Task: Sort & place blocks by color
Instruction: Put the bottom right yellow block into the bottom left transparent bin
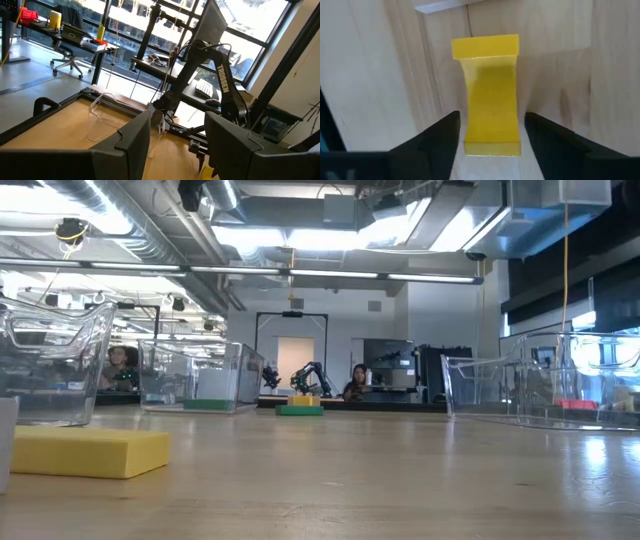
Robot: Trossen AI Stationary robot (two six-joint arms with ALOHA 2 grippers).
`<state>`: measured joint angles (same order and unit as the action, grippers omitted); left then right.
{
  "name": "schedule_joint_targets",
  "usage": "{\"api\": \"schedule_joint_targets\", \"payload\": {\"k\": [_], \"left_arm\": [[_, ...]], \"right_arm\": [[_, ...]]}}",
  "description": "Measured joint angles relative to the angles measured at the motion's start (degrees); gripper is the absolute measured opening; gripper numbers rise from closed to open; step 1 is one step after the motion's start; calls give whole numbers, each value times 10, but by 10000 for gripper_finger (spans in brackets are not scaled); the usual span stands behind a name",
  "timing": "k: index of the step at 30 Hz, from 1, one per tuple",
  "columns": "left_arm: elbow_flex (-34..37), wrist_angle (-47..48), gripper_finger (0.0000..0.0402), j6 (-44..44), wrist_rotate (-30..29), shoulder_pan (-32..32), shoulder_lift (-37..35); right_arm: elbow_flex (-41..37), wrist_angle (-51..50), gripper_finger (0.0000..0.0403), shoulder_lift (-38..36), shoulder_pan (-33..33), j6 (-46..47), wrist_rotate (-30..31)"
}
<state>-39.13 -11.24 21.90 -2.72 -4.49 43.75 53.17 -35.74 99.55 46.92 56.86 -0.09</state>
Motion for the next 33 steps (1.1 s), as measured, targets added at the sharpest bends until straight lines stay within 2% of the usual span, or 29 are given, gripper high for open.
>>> {"api": "schedule_joint_targets", "payload": {"k": [5,9,14,18,21,23,27,30,33], "left_arm": [[0,0,178,0,-3,0,0],[0,0,178,0,-11,0,0],[0,0,178,0,-11,0,0],[0,0,178,0,-11,0,0],[0,0,178,0,-11,0,0],[0,0,178,0,-10,0,0],[0,0,178,-6,-11,0,0],[0,2,178,-42,-10,0,0],[0,2,178,-60,-10,0,0]], "right_arm": [[0,-11,132,-7,-1,1,2],[-5,-52,133,-36,-7,-6,6],[-4,-128,133,-120,-19,-21,19],[-4,-130,133,-197,-46,-18,75],[-18,-49,133,-240,-81,-31,122],[-43,43,133,-259,-112,-52,139],[-114,290,133,-263,-182,-106,137],[-154,479,133,-247,-237,-137,136],[-157,596,133,-230,-288,-179,135]]}}
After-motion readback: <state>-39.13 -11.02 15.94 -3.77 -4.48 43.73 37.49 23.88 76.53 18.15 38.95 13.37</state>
